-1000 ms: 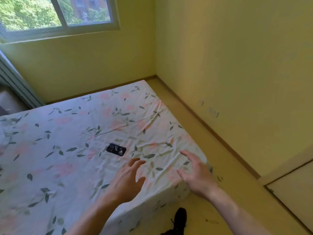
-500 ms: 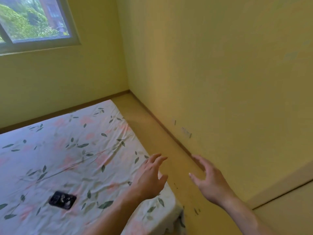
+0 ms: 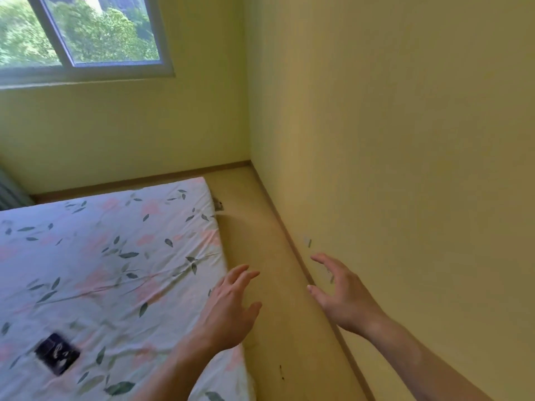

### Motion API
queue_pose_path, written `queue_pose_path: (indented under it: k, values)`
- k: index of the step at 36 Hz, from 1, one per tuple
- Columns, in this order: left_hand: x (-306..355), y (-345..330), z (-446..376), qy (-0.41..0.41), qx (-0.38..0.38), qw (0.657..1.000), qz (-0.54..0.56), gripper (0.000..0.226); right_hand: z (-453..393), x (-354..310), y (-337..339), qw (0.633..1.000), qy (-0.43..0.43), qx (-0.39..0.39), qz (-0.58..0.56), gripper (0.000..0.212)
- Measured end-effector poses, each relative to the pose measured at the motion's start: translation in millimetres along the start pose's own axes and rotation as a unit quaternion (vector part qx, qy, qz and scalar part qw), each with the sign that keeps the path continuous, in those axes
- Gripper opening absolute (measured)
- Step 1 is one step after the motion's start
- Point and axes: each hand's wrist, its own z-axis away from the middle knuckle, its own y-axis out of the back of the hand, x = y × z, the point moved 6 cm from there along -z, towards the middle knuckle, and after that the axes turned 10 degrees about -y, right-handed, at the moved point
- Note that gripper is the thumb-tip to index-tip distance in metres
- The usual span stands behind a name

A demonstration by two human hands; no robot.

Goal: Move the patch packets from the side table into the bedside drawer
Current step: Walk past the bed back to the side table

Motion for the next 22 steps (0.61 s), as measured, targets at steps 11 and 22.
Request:
queue_pose_path:
  k: [11,22]
  values:
    - [-69,59,-88,0.126,0.094,0.987,-0.023,0.055,-178,-79,6,0.989,0.119,-0.09,0.012,0.061]
    - [-158,122,-265,0.148,0.129,0.98,0.001,0.049,-380,-136,5,0.984,0.13,-0.12,0.009,0.061]
